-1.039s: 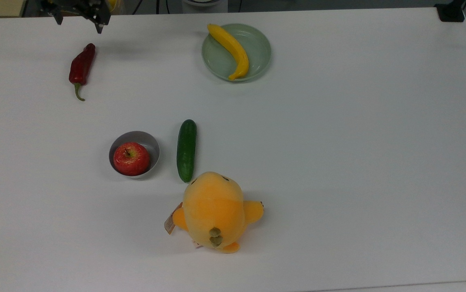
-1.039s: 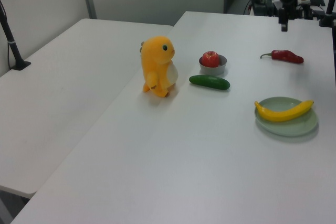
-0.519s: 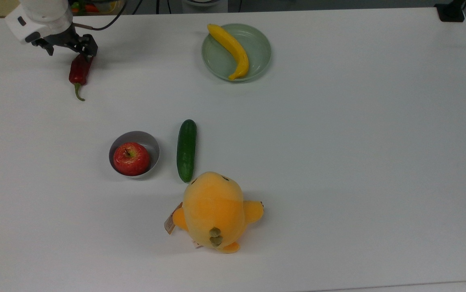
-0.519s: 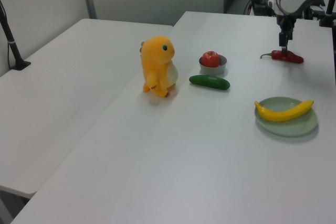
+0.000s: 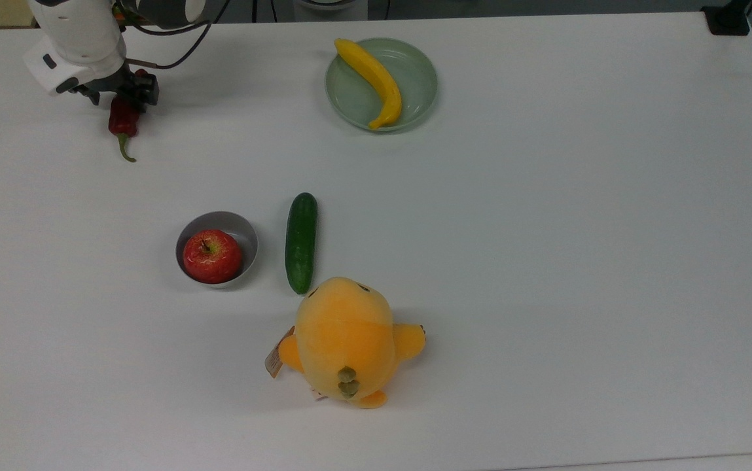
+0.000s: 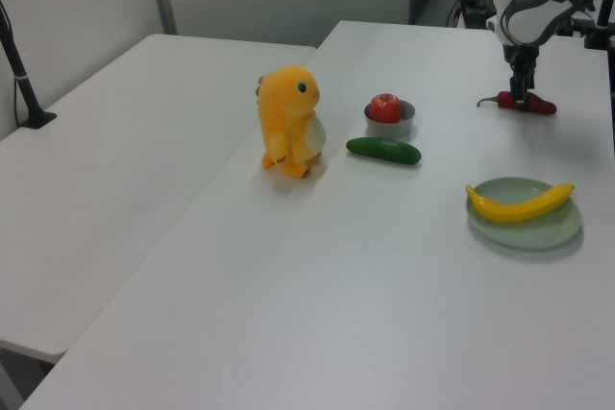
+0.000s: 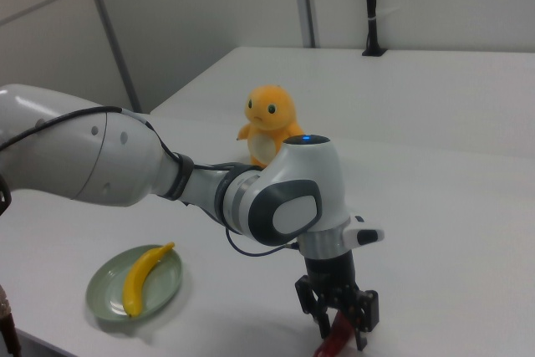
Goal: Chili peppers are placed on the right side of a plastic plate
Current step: 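Lower the gripper and close it on the red chili pepper, then carry the chili pepper to the green plate beside the banana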
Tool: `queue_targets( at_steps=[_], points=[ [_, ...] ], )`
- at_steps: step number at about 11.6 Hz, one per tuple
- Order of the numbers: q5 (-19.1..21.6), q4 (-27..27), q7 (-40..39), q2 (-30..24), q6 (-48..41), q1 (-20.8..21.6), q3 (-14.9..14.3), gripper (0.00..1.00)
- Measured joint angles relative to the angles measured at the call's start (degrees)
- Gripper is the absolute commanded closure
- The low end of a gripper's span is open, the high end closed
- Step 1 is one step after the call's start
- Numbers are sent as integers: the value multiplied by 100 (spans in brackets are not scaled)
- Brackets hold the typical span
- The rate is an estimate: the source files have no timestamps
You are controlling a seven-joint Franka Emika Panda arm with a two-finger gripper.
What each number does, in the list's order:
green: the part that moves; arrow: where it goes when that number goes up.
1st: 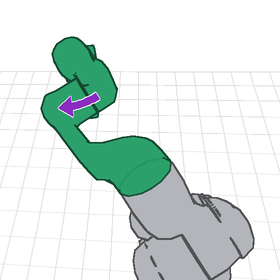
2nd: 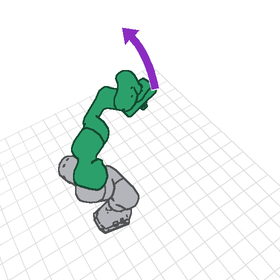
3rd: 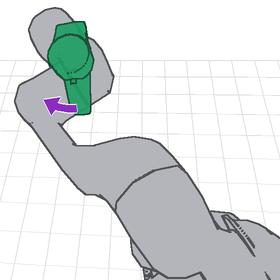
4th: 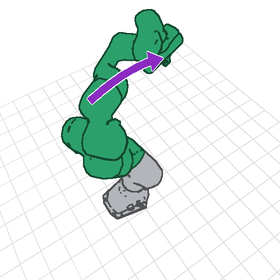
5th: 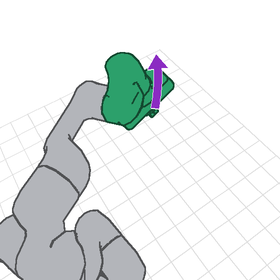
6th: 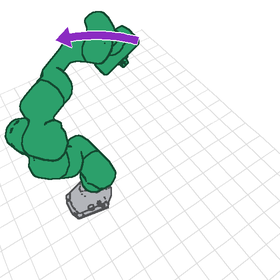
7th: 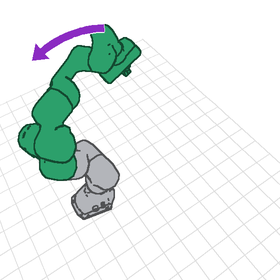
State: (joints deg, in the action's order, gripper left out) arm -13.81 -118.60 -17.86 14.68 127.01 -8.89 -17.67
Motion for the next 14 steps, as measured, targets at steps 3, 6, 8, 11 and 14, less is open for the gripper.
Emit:
queue_targets(
  at_steps=[3, 6, 8, 11, 14],
  points=[
    [0, 15, 1, 23, 0, 9, 89, 100],
    [0, 22, 1, -38, -103, 25, 280, 100],
    [8, 21, 13, -275, -673, 159, 586, 100],
    [407, -6, 209, -682, -1590, 469, 1059, 100],
    [989, -15, 465, -771, -1912, 646, 1302, 99]
  ],
)
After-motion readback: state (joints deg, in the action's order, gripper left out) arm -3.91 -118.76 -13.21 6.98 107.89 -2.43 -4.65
